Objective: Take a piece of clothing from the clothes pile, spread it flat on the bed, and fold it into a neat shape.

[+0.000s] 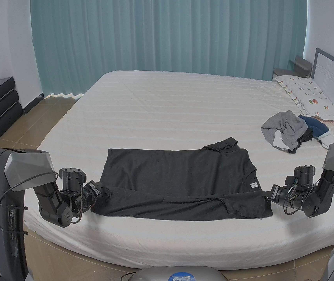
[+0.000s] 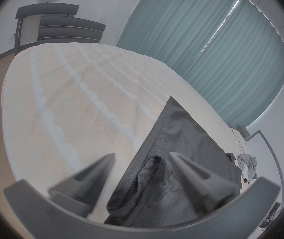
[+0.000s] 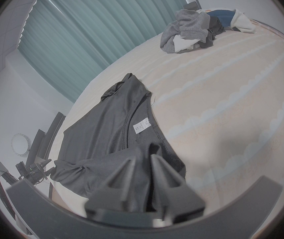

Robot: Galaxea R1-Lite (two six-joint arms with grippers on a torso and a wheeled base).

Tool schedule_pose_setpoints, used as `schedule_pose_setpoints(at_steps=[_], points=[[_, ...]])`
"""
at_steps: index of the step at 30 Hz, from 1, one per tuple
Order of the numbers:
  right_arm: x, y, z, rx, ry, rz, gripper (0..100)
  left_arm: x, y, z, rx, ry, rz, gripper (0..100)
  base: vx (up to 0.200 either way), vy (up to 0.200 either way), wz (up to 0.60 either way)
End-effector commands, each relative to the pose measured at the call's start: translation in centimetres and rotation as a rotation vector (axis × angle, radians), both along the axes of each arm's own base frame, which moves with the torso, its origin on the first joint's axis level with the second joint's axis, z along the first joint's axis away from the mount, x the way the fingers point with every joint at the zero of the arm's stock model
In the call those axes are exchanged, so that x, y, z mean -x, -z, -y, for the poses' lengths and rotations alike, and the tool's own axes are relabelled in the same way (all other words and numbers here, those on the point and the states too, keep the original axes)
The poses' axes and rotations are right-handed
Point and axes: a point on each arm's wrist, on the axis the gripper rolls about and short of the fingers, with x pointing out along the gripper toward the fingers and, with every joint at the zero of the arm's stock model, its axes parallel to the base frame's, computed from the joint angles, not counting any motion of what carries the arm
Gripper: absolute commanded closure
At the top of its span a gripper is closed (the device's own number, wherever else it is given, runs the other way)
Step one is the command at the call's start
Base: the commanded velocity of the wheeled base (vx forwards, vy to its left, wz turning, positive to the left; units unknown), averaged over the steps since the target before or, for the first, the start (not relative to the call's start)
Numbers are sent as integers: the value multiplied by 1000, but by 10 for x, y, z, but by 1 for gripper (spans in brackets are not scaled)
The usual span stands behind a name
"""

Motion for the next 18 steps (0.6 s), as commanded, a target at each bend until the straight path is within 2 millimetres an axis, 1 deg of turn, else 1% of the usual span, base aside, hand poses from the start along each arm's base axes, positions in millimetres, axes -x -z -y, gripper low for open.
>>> schedule_pose_setpoints(at_steps=[1,3,7,10,11,12,13,14,18], points=[[0,-1,0,-3,1,7,0,0,1,0,1,-1,-2,0,0,0,0],[0,-1,0,-4,2,12,0,0,0,0,1,-3,0,0,0,0,0],[-1,-15,0,-73,56,74,0,0,-7,-1,29,-31,21,0,0,0,0],[3,-22,0,-114,80,94,0,0,-24,-4,76,-66,67,0,0,0,0],[3,-22,0,-114,80,94,0,0,-24,-4,76,-66,67,0,0,0,0],[6,-24,0,-147,97,92,0,0,-34,-5,116,-84,93,0,0,0,0],[6,-24,0,-147,97,92,0,0,-34,-5,116,-84,93,0,0,0,0],[8,-27,0,-208,130,87,0,1,-42,-8,149,-95,111,0,0,0,0],[9,-29,1,-314,171,73,0,7,-43,-7,163,-75,89,0,0,0,0]])
